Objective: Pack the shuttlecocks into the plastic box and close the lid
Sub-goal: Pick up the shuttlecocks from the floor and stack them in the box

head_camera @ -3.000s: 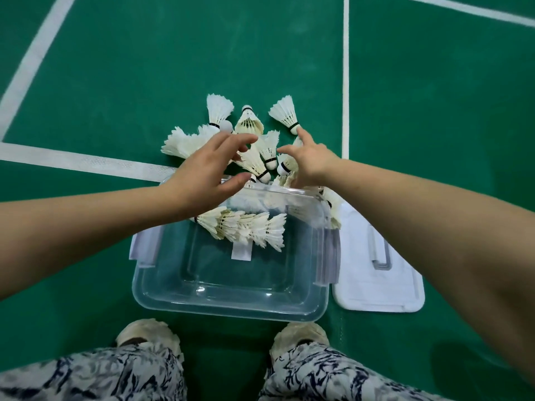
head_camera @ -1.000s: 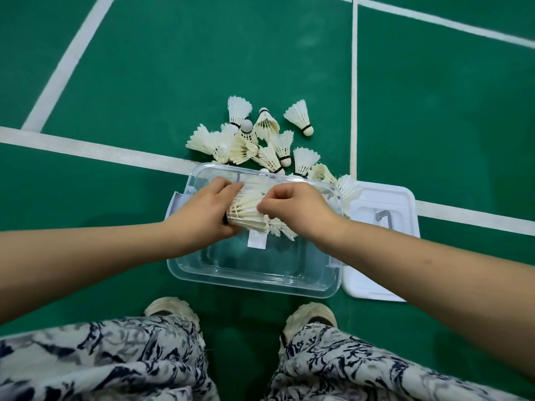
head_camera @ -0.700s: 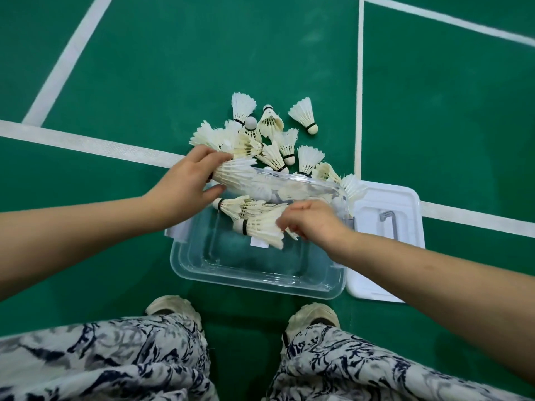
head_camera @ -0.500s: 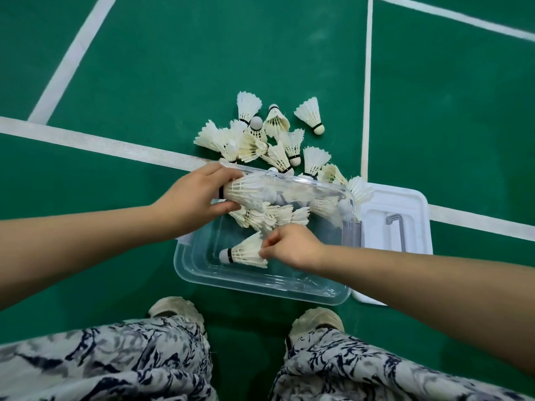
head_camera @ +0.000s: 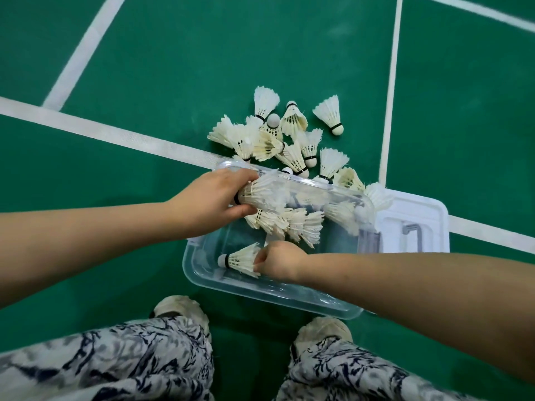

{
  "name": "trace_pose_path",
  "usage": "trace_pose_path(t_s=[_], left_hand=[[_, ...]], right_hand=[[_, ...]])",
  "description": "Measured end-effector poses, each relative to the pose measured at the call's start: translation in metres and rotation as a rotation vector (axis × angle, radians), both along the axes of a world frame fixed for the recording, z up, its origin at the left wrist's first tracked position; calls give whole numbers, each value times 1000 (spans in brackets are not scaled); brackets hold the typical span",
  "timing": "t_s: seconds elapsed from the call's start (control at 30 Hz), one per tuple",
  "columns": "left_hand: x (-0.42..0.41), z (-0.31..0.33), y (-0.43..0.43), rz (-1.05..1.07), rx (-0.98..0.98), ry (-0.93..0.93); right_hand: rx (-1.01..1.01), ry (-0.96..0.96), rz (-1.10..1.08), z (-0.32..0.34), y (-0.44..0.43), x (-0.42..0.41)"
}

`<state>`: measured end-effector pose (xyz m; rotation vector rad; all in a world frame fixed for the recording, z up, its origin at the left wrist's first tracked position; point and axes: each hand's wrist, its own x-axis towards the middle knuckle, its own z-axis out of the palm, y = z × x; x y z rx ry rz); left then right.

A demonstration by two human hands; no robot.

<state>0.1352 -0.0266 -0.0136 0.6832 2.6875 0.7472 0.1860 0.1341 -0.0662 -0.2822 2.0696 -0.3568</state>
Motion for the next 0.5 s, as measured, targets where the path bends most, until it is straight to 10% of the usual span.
trace_pose_path(t_s=[0.5], left_hand=[[7,-4,12,-200,-382,113]], right_hand=[[-452,132,-791,59,36,-9]])
